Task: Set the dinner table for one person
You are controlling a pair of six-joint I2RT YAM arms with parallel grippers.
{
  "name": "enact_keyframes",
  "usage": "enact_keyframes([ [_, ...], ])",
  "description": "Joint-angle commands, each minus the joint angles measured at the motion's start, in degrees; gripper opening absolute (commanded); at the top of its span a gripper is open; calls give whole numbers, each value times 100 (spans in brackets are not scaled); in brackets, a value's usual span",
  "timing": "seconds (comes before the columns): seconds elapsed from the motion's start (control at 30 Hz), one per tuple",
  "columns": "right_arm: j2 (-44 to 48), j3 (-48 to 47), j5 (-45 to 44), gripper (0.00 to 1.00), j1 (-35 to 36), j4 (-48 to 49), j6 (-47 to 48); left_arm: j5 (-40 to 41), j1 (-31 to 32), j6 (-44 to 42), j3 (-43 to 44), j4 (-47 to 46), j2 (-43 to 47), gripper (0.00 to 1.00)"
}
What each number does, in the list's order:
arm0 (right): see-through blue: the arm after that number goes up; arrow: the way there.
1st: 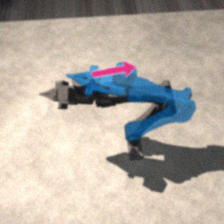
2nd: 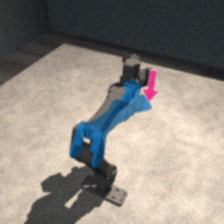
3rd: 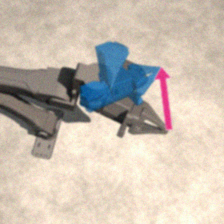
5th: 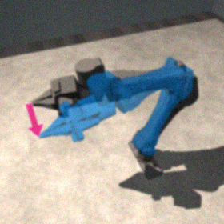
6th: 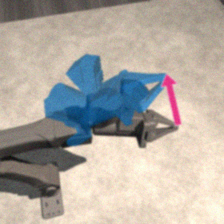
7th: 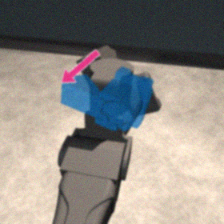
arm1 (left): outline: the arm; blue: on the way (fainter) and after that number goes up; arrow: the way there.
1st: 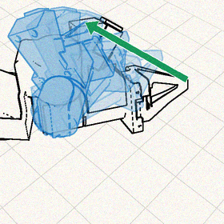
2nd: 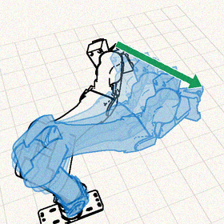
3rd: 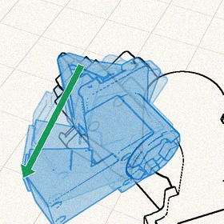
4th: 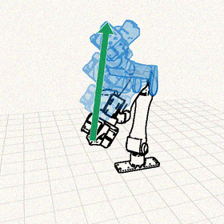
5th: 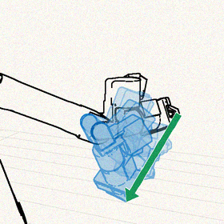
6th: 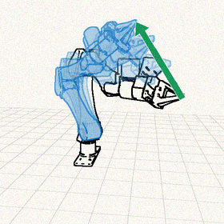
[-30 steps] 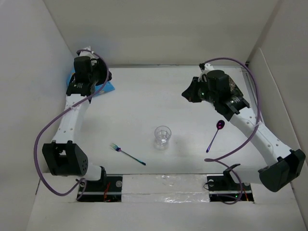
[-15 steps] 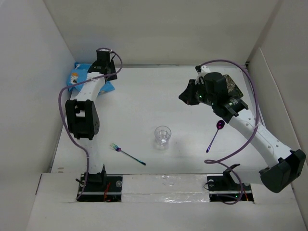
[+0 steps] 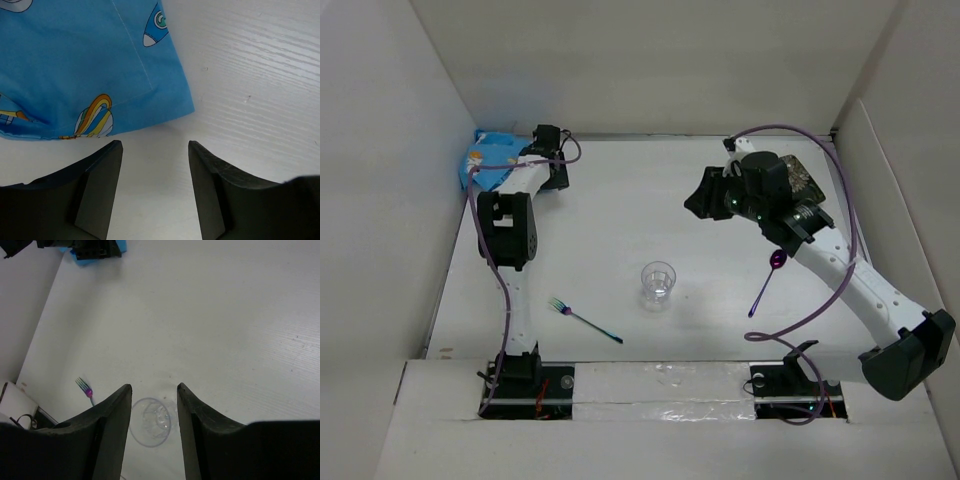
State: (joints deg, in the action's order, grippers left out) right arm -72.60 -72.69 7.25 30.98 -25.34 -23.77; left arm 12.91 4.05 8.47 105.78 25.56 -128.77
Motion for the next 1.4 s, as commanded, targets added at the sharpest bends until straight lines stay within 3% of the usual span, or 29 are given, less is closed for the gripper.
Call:
enact_keyframes([
  [0.0, 35, -264, -56, 47, 197, 21, 39, 274, -10, 67, 303, 28, -121, 53],
  [0.4, -149, -422, -294, 47, 426, -243, 109, 353, -10, 242, 470, -69, -447, 58],
  [0.67, -351, -475, -197, 47, 479, -190, 136, -148, 43, 559, -907, -1350, 764, 57],
  [0.87, -474, -527, -206, 47, 479, -181, 197, 19, 219, 366, -1112, -1659, 1258, 56],
  [0.97, -536, -580, -197, 47, 479, -190, 241, 124, 219, 252, -754, -1406, 1013, 57],
  [1.03, -580, -659, -180, 47, 427, -225, 285, 403, 219, 156, -132, -734, 321, 58],
  [1.13, -606, -694, -180, 47, 426, -269, 329, 511, 219, 85, 434, -483, -191, 58],
  [1.37, -598, -686, -215, 47, 313, -340, 364, 651, 219, 207, 769, -183, -763, 58],
])
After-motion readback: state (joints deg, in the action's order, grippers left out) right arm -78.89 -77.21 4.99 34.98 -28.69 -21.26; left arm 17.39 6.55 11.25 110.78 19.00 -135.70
